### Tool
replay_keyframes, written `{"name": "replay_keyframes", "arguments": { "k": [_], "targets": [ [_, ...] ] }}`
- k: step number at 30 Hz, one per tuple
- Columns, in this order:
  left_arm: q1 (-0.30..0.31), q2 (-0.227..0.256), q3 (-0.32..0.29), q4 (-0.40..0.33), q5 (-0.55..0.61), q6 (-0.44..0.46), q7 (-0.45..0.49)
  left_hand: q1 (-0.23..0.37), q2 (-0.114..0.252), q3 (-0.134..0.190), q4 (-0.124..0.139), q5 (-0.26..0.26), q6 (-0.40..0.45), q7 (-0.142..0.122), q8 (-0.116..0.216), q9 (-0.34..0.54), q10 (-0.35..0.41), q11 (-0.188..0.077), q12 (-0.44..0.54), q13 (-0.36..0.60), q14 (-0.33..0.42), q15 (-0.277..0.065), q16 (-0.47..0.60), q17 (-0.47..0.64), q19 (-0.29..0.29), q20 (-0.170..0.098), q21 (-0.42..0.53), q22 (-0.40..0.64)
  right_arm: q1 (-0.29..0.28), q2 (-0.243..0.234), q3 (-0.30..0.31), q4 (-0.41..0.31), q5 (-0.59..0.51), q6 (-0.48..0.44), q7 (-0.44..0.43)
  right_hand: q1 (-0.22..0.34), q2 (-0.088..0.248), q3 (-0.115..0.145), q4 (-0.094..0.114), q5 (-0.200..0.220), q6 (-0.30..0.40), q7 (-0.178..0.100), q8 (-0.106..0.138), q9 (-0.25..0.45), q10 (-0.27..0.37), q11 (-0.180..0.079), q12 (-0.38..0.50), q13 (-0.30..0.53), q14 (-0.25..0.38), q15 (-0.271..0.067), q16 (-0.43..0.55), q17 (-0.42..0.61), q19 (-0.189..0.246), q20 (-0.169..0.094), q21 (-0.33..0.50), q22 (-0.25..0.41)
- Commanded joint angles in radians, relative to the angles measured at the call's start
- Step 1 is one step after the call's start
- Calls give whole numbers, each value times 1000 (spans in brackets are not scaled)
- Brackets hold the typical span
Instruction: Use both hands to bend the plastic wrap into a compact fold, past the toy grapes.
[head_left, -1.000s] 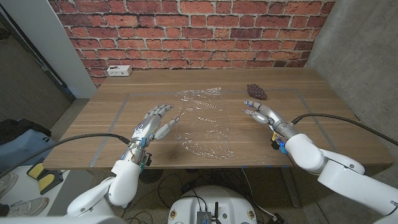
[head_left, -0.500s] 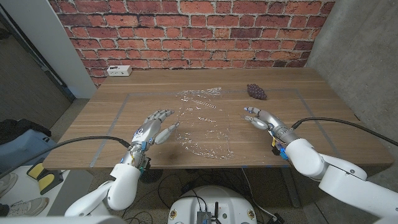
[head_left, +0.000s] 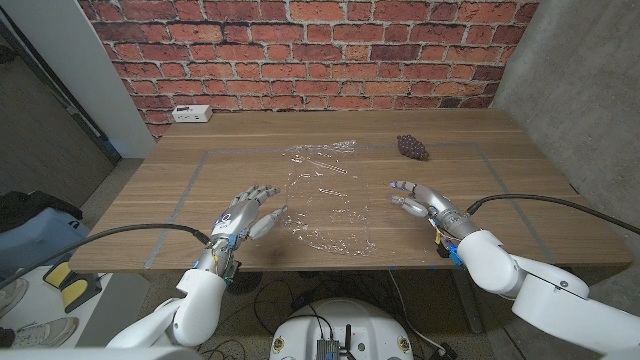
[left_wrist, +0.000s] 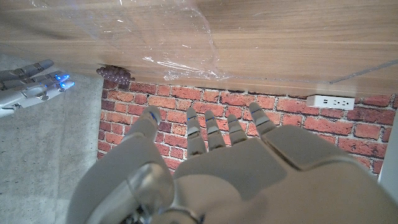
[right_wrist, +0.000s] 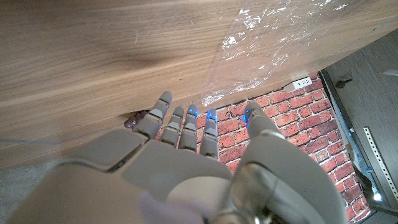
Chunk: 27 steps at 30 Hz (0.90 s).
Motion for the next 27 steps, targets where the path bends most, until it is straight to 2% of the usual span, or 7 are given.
{"name": "replay_keyframes", "arguments": {
  "k": [1,7,8,27],
  "targets": [
    [13,16,29,-21,32,63,-7,14,1,2,-9,2,17,1,7,6,10,-3,-2,4,7,1,0,2,12,4,-3,1,-8,-10,-27,-24,-35,-47,-5,20,3,7,-6,5,15,1,10,2,16,-3,7,3,9,-1,7,1,10,-1,-3,5],
    [12,28,41,-29,48,100,-16,19,-2,3,-14,2,22,0,6,6,12,-5,-3,4,8,-2,0,3,19,3,-2,1,-6,-8,-46,-31,-46,-58,-5,34,0,10,-9,4,33,4,12,2,25,0,8,3,23,-4,10,1,18,4,-3,5],
    [11,30,42,-30,49,106,-18,21,-3,3,-16,3,23,-1,5,6,10,-9,-4,4,9,-3,0,3,22,2,-2,1,-6,-9,-48,-31,-47,-57,-3,39,-1,11,-10,4,38,4,13,2,27,-9,8,3,24,-4,10,1,21,3,-3,5],
    [-26,69,94,-38,98,197,-36,59,-14,10,-38,4,57,-9,9,7,17,-20,-10,4,17,-7,0,2,56,1,0,0,10,3,-117,-50,-100,-101,-8,119,-20,24,-24,-1,112,7,22,3,78,-20,12,2,73,-20,17,-1,66,7,1,5]
  ]
}}
